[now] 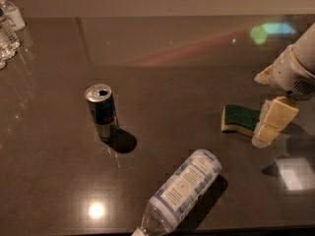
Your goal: Move sponge near redbull can
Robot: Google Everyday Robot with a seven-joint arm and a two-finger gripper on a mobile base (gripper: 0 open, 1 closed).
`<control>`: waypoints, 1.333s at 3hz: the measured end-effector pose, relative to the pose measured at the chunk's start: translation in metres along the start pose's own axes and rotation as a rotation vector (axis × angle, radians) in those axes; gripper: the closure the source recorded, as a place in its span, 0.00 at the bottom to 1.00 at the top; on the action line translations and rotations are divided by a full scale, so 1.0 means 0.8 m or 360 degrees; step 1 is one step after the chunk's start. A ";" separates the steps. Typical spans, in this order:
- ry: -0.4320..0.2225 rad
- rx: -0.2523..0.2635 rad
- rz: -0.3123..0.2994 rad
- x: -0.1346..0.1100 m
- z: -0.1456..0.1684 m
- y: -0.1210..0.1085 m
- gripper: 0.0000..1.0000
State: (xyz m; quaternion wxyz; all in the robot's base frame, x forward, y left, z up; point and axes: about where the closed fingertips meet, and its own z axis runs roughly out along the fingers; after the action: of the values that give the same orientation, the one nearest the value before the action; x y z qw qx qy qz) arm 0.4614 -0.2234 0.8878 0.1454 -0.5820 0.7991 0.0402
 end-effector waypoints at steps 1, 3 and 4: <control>0.0003 -0.0038 0.0016 0.010 0.019 0.006 0.00; -0.0043 -0.0044 0.0005 0.020 0.051 0.003 0.00; -0.0036 -0.0034 0.0008 0.023 0.057 -0.002 0.17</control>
Offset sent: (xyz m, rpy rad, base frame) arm -0.0017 -0.0080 -0.0419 0.0560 0.0315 -0.0035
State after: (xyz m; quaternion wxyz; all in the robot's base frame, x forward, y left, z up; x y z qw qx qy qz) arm 0.4659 -0.2302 0.8394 0.1481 -0.5810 0.7984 0.0556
